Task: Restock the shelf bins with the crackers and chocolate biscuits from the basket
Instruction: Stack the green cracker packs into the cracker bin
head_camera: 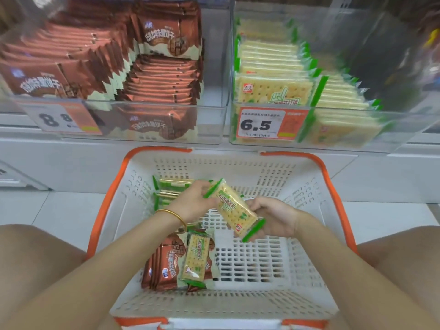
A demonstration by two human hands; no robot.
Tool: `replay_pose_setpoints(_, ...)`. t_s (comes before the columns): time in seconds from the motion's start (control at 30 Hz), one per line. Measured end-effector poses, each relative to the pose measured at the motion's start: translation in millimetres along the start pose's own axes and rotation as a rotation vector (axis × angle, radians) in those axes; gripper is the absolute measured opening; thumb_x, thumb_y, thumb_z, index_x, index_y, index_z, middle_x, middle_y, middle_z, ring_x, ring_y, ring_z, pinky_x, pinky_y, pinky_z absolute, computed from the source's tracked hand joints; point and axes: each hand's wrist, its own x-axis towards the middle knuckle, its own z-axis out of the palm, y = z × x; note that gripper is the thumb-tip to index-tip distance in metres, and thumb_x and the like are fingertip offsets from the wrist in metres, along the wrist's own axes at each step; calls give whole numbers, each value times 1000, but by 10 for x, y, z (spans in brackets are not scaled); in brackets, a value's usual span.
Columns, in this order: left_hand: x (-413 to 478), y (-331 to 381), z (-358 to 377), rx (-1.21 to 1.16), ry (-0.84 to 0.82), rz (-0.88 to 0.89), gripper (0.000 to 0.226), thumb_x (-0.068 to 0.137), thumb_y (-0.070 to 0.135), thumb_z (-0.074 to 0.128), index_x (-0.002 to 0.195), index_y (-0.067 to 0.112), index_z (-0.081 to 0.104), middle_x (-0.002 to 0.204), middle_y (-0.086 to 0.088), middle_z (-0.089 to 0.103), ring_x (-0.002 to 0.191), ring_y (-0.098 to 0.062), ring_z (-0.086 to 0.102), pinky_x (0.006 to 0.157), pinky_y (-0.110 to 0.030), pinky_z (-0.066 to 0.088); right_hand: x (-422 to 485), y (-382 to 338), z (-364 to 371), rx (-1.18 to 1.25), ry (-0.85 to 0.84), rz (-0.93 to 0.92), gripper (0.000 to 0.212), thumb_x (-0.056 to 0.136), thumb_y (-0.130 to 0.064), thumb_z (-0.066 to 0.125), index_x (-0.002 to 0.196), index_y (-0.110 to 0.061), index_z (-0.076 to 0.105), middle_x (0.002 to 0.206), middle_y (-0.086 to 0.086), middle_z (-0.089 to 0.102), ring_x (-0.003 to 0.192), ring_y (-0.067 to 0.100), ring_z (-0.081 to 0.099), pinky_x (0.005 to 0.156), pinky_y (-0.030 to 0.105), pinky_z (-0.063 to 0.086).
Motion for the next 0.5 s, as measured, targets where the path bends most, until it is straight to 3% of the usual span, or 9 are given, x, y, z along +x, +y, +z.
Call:
replay_pose_setpoints(0.1, -34, 38, -76, -44, 74, 15, 52, 89, 20, 63, 135, 8, 42, 123, -5, 53, 109, -20, 55, 93, -34, 47, -79, -18, 69, -20, 11, -37, 56, 77, -23, 41, 131, -8, 50, 122, 21, 61, 105, 37, 62, 90, 48, 52)
replay_pose_setpoints(0.2, -104, 32, -164, -60, 85, 57, 29, 89, 21, 62, 115, 11, 60, 103, 1, 61, 99, -20, 60, 79, -27, 47, -152, -47, 137, -40, 22, -66, 61, 78, -26, 41, 134, -5, 47, 125, 22, 60, 107, 39, 62, 89, 48, 52)
replay_pose_setpoints(0.33, -250, 94, -203, -122, 112, 97, 10, 89, 17, 63, 96, 12, 66, 97, -12, 67, 93, -27, 63, 82, -39, 52, -296, -163, 312, -197, 70, -137, 37, 96, -40, 46, 123, -17, 56, 117, 13, 67, 103, 35, 66, 82, 44, 56)
replay_pose_setpoints(0.4, -334, 181, -211, -159, 124, 134, 13, 89, 17, 62, 101, 13, 64, 99, -12, 65, 86, -23, 61, 83, -42, 52, -354, -207, 395, -241, 138, -207, 39, 85, -36, 59, 117, -13, 57, 108, 14, 69, 95, 32, 68, 88, 49, 54)
replay_pose_setpoints(0.5, -493, 369, -203, -284, 85, 173, 37, 87, 24, 64, 119, 16, 50, 108, 3, 59, 92, -12, 63, 82, -32, 56, -488, -248, 514, -91, 214, -391, 40, 83, -26, 68, 117, -9, 56, 105, 15, 68, 92, 31, 67, 88, 48, 52)
